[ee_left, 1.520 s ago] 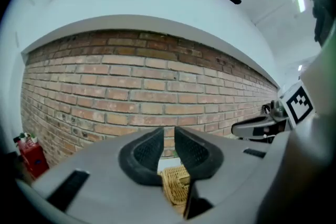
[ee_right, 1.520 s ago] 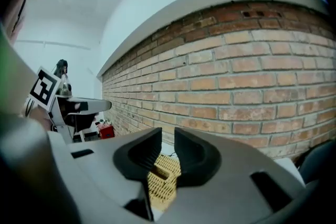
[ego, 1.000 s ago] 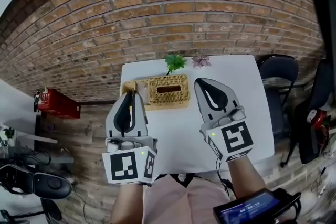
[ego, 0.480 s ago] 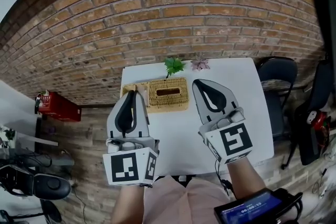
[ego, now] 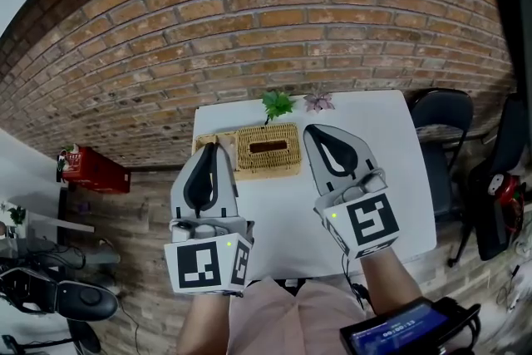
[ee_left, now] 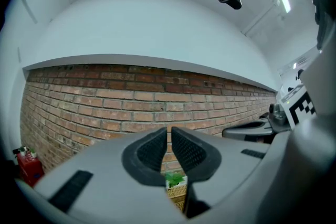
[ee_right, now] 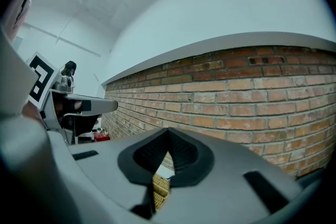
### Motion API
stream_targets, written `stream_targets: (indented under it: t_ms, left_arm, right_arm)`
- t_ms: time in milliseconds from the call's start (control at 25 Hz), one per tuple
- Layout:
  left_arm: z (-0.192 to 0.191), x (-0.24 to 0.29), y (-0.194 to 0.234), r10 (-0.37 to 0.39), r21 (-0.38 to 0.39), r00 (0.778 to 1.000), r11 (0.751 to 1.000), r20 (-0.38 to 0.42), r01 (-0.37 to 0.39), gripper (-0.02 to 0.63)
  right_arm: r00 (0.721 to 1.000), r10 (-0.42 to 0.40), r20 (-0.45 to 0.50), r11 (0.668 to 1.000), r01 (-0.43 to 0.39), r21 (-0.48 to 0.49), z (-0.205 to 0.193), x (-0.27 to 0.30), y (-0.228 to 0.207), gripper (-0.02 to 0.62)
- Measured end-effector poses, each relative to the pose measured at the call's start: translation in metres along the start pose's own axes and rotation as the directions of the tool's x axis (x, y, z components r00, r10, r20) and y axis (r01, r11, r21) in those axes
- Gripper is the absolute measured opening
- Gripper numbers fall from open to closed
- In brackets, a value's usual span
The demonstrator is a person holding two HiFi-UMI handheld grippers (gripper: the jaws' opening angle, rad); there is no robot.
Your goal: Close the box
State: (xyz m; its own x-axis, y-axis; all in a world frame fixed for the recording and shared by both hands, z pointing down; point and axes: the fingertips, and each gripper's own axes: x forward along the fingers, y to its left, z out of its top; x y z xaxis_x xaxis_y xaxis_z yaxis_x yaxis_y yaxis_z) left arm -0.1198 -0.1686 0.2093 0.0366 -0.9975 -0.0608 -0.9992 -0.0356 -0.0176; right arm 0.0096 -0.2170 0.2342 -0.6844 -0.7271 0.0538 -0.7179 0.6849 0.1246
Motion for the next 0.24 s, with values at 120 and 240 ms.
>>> stream_targets:
  t_ms: [120,240]
  left_arm:
    - [-0.0011,0.0005,0.0002,-0.001,-0.002,1.000,1.000,-0.003,0.001,0.032]
    - [-0.0017,0.0015,-0.0013,-0.003,-0.003,1.000,1.000,-0.004,0.003,0.032]
  right_arm:
    - [1.000,0.001,-0.003,1.000,-0.001,-0.002,-0.0012,0.0009,0.0003,-0.003]
    - [1.000,0.003,-0.006,1.000,-0.003,-0.004,-0.0021,0.0009,-0.0008,-0.003]
